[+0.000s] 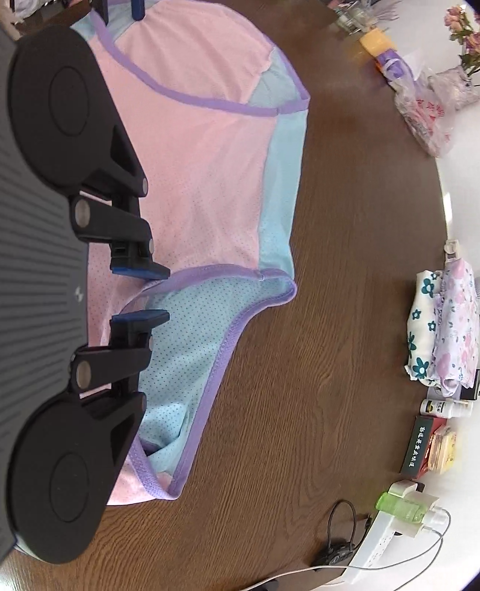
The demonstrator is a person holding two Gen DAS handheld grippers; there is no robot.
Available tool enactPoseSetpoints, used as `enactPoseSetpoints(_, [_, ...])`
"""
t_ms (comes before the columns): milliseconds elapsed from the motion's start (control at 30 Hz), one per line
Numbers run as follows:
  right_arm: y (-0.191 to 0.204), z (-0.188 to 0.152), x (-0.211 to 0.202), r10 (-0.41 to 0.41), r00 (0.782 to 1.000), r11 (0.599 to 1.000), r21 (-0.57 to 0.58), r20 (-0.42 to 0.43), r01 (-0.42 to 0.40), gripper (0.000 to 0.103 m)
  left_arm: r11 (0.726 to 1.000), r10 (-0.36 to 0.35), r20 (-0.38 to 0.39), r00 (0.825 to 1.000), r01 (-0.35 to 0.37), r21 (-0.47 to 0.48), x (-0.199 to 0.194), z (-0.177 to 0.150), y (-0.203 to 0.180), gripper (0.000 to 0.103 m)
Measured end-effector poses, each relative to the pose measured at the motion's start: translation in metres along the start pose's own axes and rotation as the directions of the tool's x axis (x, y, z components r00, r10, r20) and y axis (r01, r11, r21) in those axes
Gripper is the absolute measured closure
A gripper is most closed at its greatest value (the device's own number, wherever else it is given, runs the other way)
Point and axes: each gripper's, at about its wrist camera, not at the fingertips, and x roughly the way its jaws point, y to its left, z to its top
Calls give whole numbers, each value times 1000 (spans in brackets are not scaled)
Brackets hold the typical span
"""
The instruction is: Fold clothes
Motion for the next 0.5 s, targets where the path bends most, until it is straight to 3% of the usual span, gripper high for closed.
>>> enactPoseSetpoints(100, [2, 0, 1, -2, 1000, 1000, -26, 9, 2, 86, 1000, -1, 2, 1000, 1, 0, 0, 0, 0, 69])
enactPoseSetpoints(167, [5, 1, 2, -20, 1000, 999, -34, 16, 20, 97, 1000, -1, 5, 1000, 1, 0, 0, -1, 0, 69])
enactPoseSetpoints(300, [2, 8, 4, -51, 998, 999, -15, 34, 51, 96, 1000, -1, 8, 1000, 2, -5, -1, -2, 0, 69])
enactPoseSetpoints(433, [-15, 13, -7, 25, 998, 995, 90, 59, -31, 91, 1000, -3, 11, 1000, 3, -7, -1, -3, -1, 69])
enactPoseSetpoints(500, [-18, 11, -16, 14, 997, 995, 95, 75, -21, 91, 1000, -4, 12, 1000, 4, -8, -1, -3, -1, 69])
